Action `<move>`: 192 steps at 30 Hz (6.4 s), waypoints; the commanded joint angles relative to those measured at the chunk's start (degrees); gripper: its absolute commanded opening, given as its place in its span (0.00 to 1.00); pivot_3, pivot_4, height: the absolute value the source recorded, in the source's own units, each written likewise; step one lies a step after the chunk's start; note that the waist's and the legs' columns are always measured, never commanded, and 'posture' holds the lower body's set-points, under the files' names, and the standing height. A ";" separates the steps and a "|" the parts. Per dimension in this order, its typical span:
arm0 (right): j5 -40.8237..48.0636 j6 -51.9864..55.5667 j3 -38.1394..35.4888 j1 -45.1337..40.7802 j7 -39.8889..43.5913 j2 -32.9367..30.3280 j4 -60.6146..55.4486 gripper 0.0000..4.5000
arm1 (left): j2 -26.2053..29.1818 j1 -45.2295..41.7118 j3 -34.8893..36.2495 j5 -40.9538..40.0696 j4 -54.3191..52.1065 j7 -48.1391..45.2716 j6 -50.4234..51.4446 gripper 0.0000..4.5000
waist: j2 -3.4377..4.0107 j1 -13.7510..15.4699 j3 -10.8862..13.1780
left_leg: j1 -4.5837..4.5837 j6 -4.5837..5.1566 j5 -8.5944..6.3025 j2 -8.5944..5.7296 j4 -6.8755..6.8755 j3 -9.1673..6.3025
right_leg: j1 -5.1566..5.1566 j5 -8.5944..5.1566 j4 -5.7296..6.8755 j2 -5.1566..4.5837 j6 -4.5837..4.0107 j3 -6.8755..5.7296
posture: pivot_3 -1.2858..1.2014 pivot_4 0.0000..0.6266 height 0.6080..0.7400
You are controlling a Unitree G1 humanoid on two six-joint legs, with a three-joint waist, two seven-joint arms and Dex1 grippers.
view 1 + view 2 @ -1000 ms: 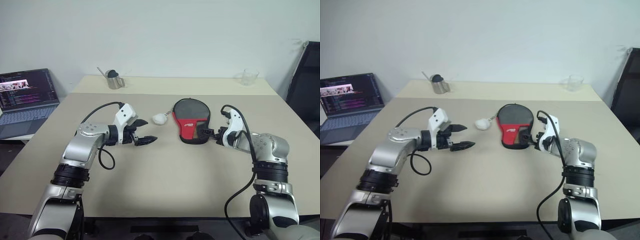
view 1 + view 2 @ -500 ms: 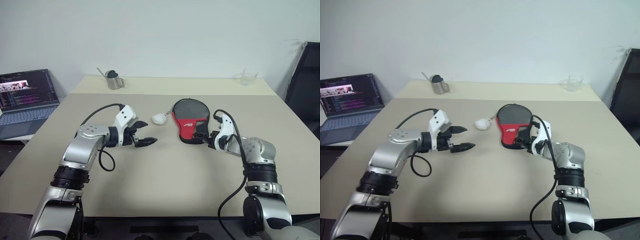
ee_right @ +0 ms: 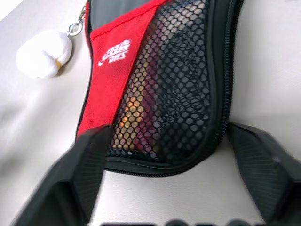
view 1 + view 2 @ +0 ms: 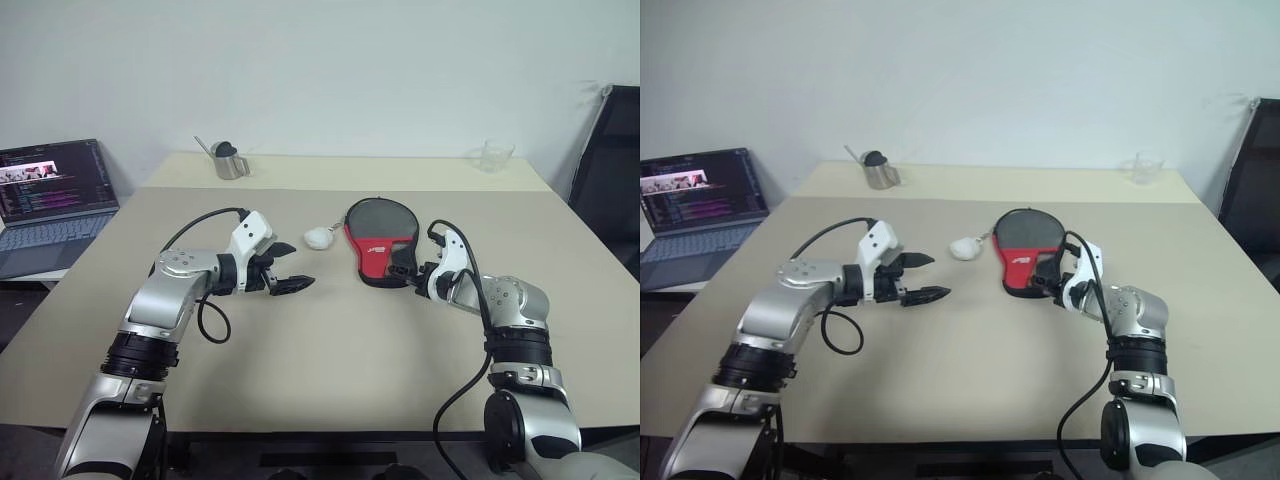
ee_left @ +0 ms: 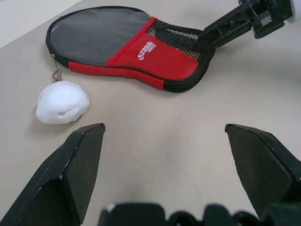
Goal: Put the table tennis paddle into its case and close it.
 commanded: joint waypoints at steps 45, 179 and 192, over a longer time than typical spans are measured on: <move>7.38 21.20 10.51 15.30 13.92 -12.23 -25.93 0.00 | -0.18 -3.18 -0.77 0.98 1.49 -1.33 -2.26 1.00 | 0.00 0.25 0.00 | -0.04 -0.01 -0.01 -0.07 -0.38 -0.02 | -0.04 -0.05 -0.30 0.01 -0.01 -0.07 | 0.52 0.24 1.00; -11.84 -29.04 31.67 23.59 24.70 -1.48 -15.91 0.99 | -30.96 -30.55 3.02 14.97 58.80 39.84 -9.71 1.00 | -0.21 0.14 -0.11 | 0.09 -0.02 0.00 -0.12 0.17 0.03 | 0.13 0.07 0.02 0.07 0.17 -0.14 | 0.52 0.24 1.00; -12.01 -27.44 32.53 24.73 24.87 -1.28 -17.28 1.00 | -34.25 -31.96 2.16 18.32 61.87 41.95 -13.86 0.18 | -0.26 0.20 -0.15 | 0.10 -0.03 0.00 -0.14 0.17 0.01 | 0.16 0.07 0.01 0.05 0.18 -0.16 | 0.52 0.24 1.00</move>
